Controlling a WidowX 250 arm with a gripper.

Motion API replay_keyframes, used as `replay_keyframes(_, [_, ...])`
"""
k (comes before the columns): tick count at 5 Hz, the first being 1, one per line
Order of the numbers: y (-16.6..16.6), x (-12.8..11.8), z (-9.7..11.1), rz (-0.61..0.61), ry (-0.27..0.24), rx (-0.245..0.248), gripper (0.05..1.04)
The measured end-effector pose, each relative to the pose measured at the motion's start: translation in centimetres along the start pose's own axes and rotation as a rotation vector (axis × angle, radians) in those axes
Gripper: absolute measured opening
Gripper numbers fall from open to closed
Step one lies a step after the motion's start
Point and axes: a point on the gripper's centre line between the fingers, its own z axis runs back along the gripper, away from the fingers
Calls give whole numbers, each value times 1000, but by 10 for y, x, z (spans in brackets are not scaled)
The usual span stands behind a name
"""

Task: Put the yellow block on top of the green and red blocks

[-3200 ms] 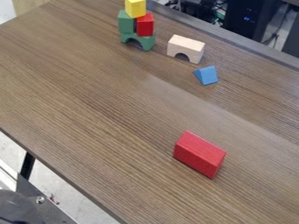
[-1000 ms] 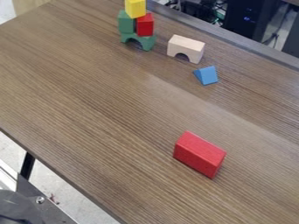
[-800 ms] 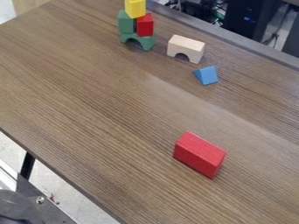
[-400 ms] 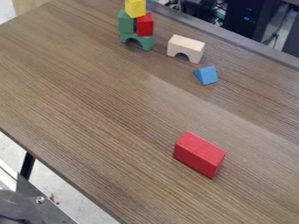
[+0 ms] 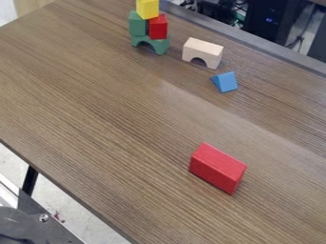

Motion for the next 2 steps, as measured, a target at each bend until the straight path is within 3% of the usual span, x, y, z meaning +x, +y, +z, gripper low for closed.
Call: replay_keyframes(2, [0,-12,44,3,-73,-50,999])
